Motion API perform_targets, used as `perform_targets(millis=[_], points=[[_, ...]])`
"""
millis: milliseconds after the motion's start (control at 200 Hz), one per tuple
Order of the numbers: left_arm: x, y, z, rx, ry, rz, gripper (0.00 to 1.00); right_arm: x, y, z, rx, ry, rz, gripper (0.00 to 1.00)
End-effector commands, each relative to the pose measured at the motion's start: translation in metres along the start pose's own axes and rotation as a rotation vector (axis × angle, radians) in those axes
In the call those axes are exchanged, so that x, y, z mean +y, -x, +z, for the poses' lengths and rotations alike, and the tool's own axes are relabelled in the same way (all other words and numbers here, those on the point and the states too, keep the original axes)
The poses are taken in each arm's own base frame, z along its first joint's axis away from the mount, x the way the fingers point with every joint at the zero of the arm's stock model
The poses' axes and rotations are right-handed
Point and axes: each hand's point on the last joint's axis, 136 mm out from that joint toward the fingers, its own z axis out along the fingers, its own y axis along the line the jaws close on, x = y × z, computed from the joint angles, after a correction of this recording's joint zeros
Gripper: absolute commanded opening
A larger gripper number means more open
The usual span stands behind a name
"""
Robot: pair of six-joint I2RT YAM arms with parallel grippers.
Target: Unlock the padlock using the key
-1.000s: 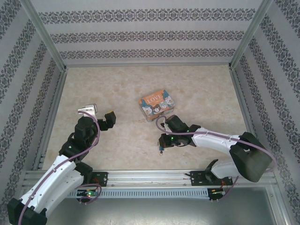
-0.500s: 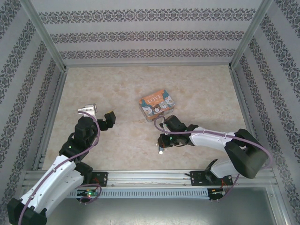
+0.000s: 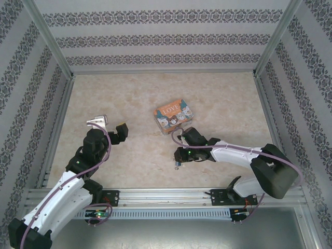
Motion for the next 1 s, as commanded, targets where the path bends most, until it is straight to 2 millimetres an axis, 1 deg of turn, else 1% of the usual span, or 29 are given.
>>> perform_targets(millis=[0,105,245,360,420,595,745,869,994], points=[[0.003,0.011,-0.003,-0.023,0.016,-0.006,0.99,-0.004,0.005,-0.011,-0.044,-0.021,0.004,0.17],[0.003,0.016,-0.004,-0.036,0.021,-0.005,0.99,-0.002,0.009,-0.02,-0.069,-0.016,-0.003,0.22],[0.002,0.023,-0.004,-0.05,0.031,-0.001,0.99,0.0,0.017,-0.036,-0.113,-0.016,-0.017,0.22],[0.004,0.028,-0.004,-0.054,0.051,-0.008,0.99,0.002,0.03,-0.051,-0.185,-0.007,-0.038,0.23],[0.006,0.029,-0.003,-0.055,0.066,-0.006,0.99,0.0,0.038,-0.061,-0.233,-0.015,-0.048,0.24],[0.015,0.034,-0.001,-0.076,0.12,-0.005,0.99,-0.02,0.066,-0.094,-0.391,-0.087,-0.061,0.27],[0.02,0.046,-0.003,-0.117,0.156,-0.008,0.99,-0.038,0.09,-0.126,-0.533,-0.169,-0.099,0.34],[0.024,0.058,-0.005,-0.156,0.187,0.018,0.99,-0.057,0.104,-0.153,-0.633,-0.252,-0.121,0.41],[0.027,0.069,-0.008,-0.197,0.212,0.058,0.99,-0.078,0.112,-0.176,-0.716,-0.32,-0.119,0.48]])
